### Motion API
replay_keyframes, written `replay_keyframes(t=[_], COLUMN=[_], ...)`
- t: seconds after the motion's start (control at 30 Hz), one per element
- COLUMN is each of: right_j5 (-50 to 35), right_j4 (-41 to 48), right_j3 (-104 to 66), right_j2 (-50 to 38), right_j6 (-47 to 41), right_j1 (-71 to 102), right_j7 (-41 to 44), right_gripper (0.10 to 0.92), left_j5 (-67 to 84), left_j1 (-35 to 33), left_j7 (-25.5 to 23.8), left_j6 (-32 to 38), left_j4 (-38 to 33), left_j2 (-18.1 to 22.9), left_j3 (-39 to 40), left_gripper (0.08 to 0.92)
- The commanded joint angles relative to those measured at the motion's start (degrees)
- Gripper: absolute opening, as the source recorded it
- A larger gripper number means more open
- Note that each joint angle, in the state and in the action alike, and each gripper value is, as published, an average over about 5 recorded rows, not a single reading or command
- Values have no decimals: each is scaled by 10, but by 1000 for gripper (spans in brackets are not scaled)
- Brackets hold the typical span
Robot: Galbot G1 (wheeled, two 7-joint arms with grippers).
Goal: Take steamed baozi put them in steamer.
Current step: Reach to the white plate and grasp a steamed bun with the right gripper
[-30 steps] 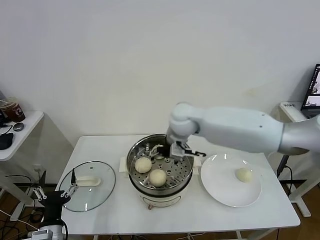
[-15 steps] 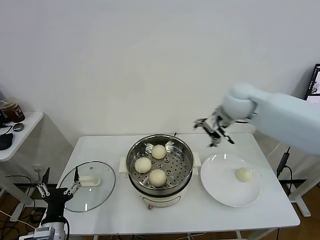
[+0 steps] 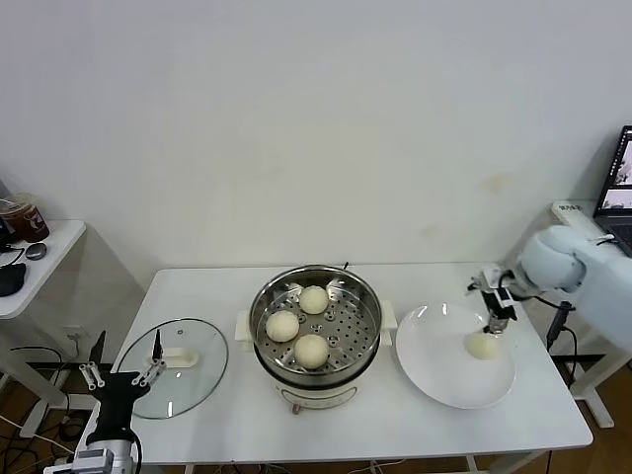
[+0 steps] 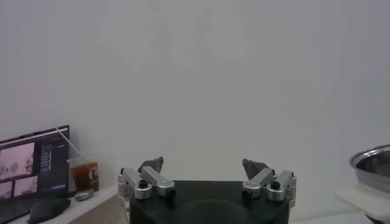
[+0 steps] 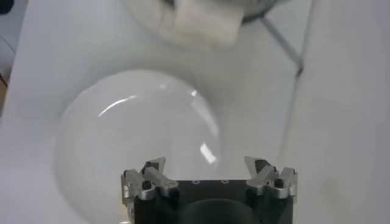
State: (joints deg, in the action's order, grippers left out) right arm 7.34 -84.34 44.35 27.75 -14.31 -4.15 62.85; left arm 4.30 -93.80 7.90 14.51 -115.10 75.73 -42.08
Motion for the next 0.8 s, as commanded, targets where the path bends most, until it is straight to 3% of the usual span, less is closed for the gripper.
replay_keyframes(t=[0.03,0.8], right_j5=[69,112], right_j4=[84,209], right_j3=[-146,-152], right_j2=[-4,116], right_j6=[14,46], right_j1=[190,172], right_j7=[-5,3], right_gripper=[823,823], left_j5=[0,0], left_j1=[-4,-13], left_j7=[0,0], left_j6=[0,0], left_j4=[-2,-12], left_j2=[0,7], left_j3=[-4,-16], left_gripper=[823,823])
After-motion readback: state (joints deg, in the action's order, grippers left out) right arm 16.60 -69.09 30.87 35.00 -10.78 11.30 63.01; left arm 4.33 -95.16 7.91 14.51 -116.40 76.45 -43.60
